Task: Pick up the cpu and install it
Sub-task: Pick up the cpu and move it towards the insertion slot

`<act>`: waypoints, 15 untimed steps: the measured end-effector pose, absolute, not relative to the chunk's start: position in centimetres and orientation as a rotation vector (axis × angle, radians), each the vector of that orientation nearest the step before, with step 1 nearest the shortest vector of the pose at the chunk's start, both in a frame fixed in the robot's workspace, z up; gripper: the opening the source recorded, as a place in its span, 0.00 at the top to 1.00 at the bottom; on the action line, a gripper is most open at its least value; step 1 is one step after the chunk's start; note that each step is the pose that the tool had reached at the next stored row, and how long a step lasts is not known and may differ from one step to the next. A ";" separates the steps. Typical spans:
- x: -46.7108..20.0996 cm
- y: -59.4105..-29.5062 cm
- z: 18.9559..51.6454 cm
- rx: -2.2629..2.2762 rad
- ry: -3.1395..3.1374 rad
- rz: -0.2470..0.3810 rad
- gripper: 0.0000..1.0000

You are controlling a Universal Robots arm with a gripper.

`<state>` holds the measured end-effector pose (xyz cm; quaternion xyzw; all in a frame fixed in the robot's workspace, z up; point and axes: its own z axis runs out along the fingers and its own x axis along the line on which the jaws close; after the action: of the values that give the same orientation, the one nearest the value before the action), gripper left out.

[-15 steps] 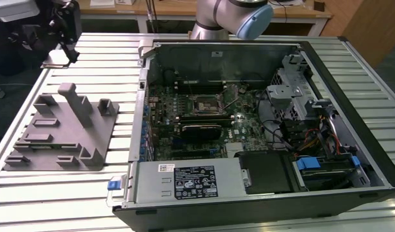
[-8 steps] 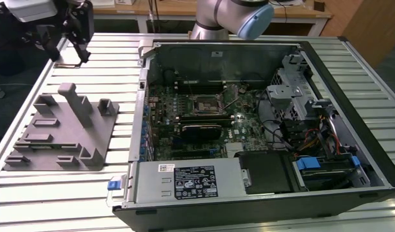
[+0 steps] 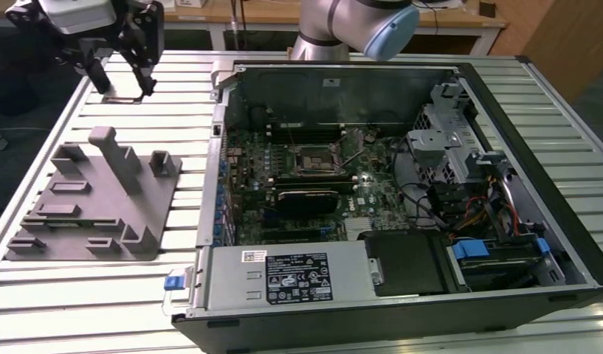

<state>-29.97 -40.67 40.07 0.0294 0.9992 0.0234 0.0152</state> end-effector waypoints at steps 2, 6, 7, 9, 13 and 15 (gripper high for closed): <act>-29.4 -40.7 40.1 0.091 3.109 0.073 0.46; -28.3 -40.7 40.1 0.091 3.109 0.073 0.46; -28.0 -40.7 40.1 0.092 3.109 0.073 0.46; -27.4 -40.7 40.1 0.091 3.109 0.073 0.46; -26.2 -40.7 40.1 0.092 3.109 0.073 0.46; -25.5 -40.7 40.1 0.092 3.109 0.073 0.46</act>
<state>-25.53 -40.67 40.07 0.0294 0.9992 0.0234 0.0152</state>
